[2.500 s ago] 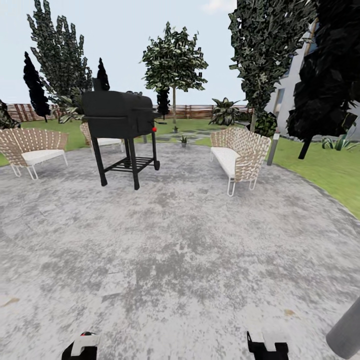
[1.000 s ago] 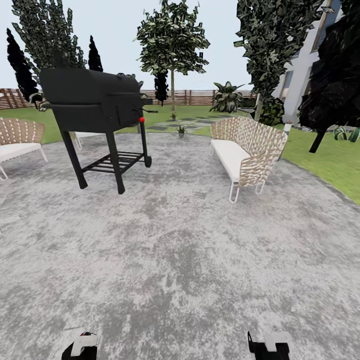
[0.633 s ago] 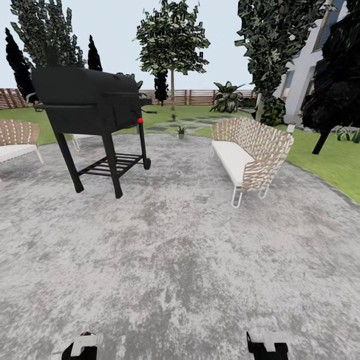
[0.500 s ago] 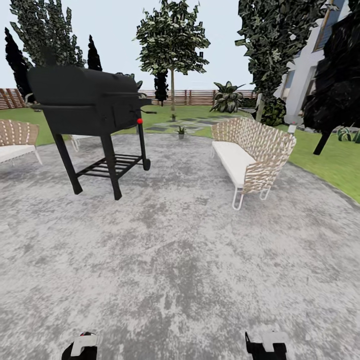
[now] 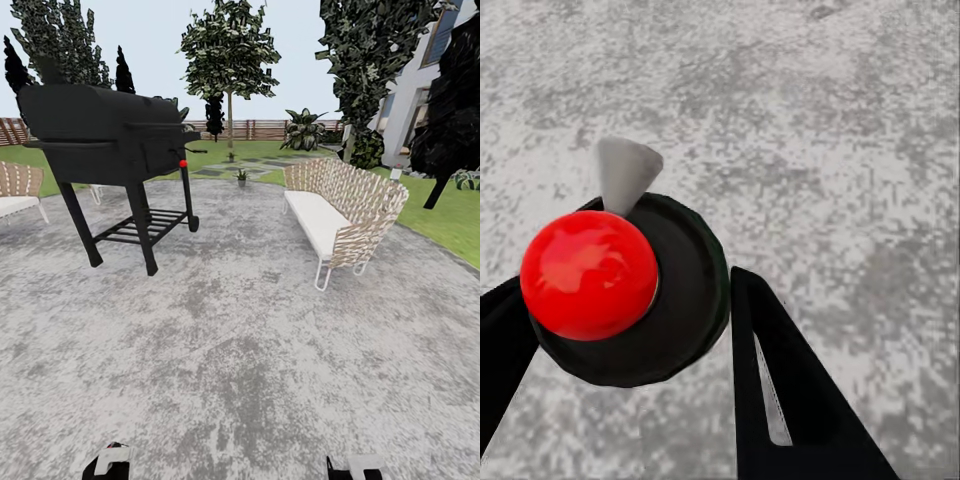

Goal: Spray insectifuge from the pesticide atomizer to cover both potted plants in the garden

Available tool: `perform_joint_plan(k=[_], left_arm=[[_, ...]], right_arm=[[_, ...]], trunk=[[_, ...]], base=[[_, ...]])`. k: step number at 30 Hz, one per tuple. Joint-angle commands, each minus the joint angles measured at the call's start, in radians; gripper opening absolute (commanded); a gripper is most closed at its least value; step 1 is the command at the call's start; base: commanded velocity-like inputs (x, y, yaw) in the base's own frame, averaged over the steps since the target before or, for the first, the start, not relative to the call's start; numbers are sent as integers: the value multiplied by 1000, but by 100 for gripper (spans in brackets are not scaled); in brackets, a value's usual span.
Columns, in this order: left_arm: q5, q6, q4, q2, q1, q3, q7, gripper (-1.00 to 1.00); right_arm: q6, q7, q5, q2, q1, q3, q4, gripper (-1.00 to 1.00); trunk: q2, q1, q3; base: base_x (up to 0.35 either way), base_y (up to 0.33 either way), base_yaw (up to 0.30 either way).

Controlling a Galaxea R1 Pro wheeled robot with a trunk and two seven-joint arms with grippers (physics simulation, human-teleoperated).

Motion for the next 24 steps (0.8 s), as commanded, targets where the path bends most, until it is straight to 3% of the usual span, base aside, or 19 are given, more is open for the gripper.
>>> perform_joint_plan(k=[1, 24], left_arm=[[-10, -4, 1, 0, -1, 8, -3, -100], [-10, -3, 1, 2, -1, 10, -4, -100]], right_arm=[[-2, -5, 11, 0, -1, -5, 8, 100], [0, -7, 11, 4, 7, -5, 36, 100]], trunk=[[0, 0, -1], [0, 0, -1]], base=[[340, 19, 0], [340, 7, 0]])
